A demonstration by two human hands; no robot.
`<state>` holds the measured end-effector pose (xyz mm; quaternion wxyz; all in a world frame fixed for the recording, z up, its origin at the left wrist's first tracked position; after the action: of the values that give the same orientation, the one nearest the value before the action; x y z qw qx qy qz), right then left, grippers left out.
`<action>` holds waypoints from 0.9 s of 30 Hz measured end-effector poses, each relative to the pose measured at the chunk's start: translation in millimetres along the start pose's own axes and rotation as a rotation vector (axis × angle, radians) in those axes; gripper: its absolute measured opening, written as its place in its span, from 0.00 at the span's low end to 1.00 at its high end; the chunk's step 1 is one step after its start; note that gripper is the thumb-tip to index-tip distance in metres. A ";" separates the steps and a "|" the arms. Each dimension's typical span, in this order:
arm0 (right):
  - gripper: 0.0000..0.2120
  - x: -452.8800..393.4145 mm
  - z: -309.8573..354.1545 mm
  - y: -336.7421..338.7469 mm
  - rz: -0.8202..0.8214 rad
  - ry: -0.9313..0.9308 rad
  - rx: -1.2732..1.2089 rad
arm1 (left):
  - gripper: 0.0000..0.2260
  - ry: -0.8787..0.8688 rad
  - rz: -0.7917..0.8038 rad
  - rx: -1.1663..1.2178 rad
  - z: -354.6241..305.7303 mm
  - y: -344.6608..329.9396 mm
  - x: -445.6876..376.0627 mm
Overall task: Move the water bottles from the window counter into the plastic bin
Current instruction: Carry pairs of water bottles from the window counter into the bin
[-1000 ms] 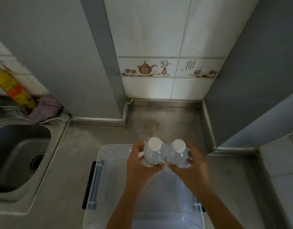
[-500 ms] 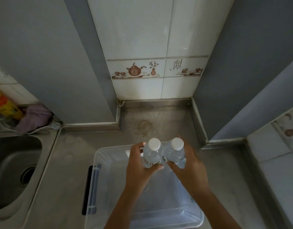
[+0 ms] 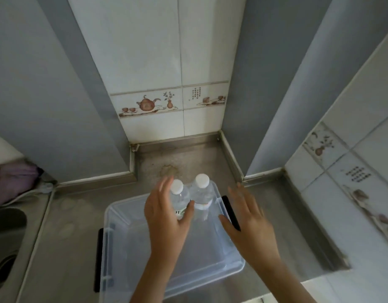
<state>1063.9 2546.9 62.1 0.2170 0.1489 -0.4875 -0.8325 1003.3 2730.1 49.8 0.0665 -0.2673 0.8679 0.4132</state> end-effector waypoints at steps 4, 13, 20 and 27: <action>0.25 37.3 -14.9 26.9 -0.102 -0.049 0.067 | 0.19 -0.182 -0.057 -0.236 -50.6 5.7 11.7; 0.23 176.2 -73.9 76.0 -0.268 -0.239 0.148 | 0.19 -0.560 0.233 -0.231 -170.3 -59.7 81.0; 0.23 309.9 -108.1 100.6 -0.363 -0.416 0.142 | 0.25 -0.698 0.483 -0.172 -244.9 -91.3 176.2; 0.23 449.3 -126.0 116.2 -0.499 -0.618 0.165 | 0.30 -0.822 0.698 -0.147 -321.7 -105.2 292.0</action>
<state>759.8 2175.2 87.1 -0.1610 0.0224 -0.5440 -0.8232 844.1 2314.1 88.8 0.2403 0.2163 0.7765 0.5408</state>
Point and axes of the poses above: each hand's wrist, its own x-axis away from the middle knuckle, its own y-axis out of the back of the hand, z = x × y, the point moved 6 cm from there along -x, towards the middle knuckle, and after that the axes turned 13 degrees about z, right-handed, at the moved point
